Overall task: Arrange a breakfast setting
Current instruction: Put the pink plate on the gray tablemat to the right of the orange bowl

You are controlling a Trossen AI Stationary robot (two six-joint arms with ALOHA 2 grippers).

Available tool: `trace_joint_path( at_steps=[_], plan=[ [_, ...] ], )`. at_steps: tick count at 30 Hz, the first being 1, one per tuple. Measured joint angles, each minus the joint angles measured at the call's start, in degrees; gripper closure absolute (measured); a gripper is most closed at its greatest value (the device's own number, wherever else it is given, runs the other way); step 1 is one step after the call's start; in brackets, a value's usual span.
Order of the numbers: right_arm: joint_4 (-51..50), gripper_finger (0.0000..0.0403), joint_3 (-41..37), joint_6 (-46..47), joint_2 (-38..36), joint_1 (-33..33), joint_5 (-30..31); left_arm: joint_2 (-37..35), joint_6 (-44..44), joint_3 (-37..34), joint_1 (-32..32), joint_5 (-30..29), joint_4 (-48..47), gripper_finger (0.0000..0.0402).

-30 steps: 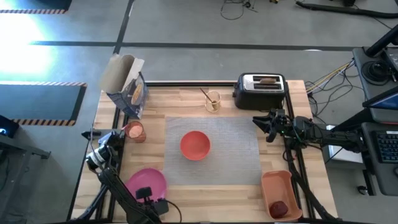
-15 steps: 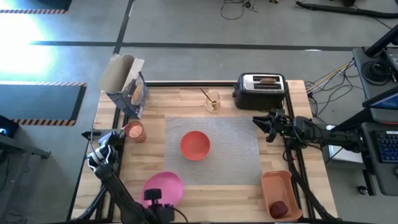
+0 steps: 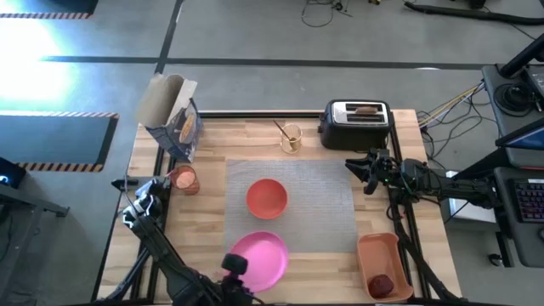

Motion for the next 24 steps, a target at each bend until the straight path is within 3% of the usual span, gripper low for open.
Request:
trace_joint_path(
  at_steps=[13, 24],
  plan=[
    [0.0, 0.0312, 0.0, 0.0, 0.0, 0.0, 0.0, 0.0, 31.9, -2.5, 7.5, -0.8, 12.2, 0.0401],
    [0.0, 0.0312, 0.0, 0.0, 0.0, 0.0, 0.0, 4.7, 37.3, -2.6, 16.2, -2.0, 16.5, 0.0401]
  ],
)
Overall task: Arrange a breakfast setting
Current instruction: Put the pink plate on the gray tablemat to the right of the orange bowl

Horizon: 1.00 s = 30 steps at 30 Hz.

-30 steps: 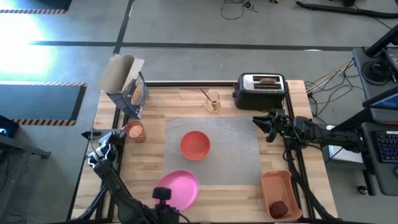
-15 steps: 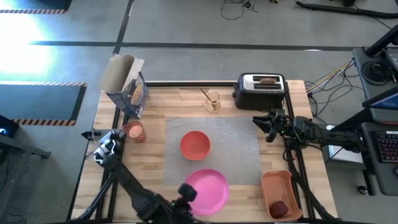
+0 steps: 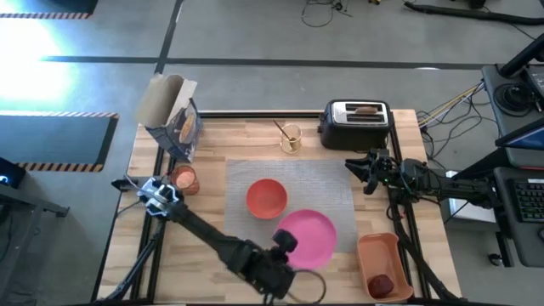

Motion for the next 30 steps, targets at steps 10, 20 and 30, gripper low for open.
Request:
trace_joint_path(
  at_steps=[10, 20, 30],
  plan=[
    [0.0, 0.0312, 0.0, 0.0, 0.0, 0.0, 0.0, 4.4, 0.4, 0.1, 9.1, 0.2, 4.8, 0.0396],
    [0.0, 0.0312, 0.0, 0.0, 0.0, 0.0, 0.0, 5.8, -2.7, 0.1, 15.0, 4.4, 7.0, 0.0395],
    [0.0, 0.0312, 0.0, 0.0, 0.0, 0.0, 0.0, 8.4, -6.3, 0.1, 18.0, 5.8, 11.1, 0.0394]
  ],
)
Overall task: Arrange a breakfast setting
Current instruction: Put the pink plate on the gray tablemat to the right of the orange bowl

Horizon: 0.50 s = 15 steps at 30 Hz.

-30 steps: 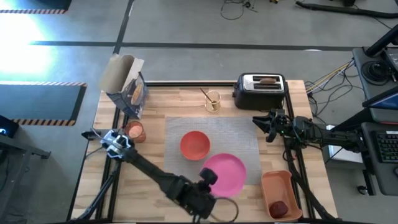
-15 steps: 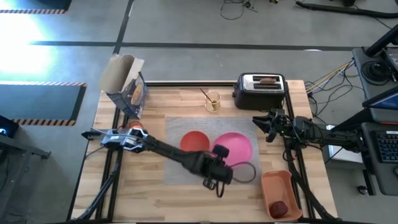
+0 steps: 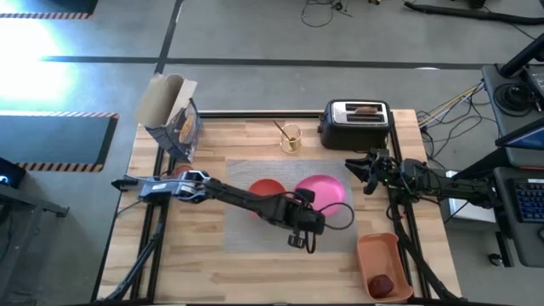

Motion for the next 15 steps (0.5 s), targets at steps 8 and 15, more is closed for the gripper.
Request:
trace_joint_path(
  at_steps=[8, 15],
  plan=[
    [0.0, 0.0312, 0.0, 0.0, 0.0, 0.0, 0.0, 1.4, -4.8, 0.0, 1.8, 0.4, 0.4, 0.0378],
    [0.0, 0.0312, 0.0, 0.0, 0.0, 0.0, 0.0, 1.4, -10.6, 0.0, 2.1, 3.4, -0.7, 0.0336]
  ],
)
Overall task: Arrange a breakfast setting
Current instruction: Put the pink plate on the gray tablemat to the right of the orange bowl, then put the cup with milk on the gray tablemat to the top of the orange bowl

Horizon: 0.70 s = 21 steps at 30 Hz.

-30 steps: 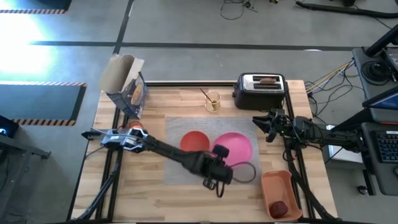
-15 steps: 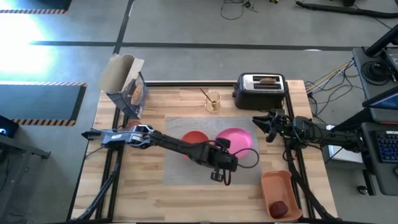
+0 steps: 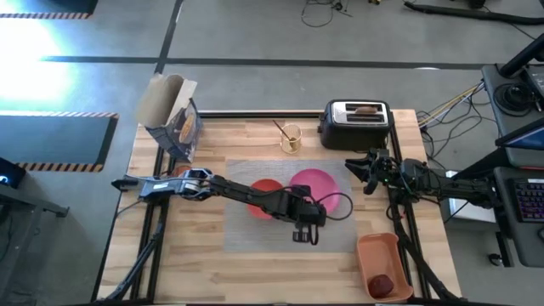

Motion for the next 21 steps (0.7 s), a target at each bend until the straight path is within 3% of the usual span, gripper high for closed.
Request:
trace_joint_path(
  at_steps=[4, 10, 16, 21],
  plan=[
    [0.0, 0.0312, 0.0, 0.0, 0.0, 0.0, 0.0, 0.0, -0.9, 0.0, -0.2, 2.9, -0.1, 0.0299],
    [0.0, 0.0312, 0.0, 0.0, 0.0, 0.0, 0.0, 0.0, 0.1, 3.3, -2.7, 2.4, -4.0, 0.0264],
    [0.0, 0.0312, 0.0, 0.0, 0.0, 0.0, 0.0, -0.3, 2.3, 10.7, -6.6, -4.0, -13.8, 0.026],
    [0.0, 0.0312, 0.0, 0.0, 0.0, 0.0, 0.0, -0.5, -2.6, 13.8, -10.0, -10.7, -24.2, 0.0259]
  ],
)
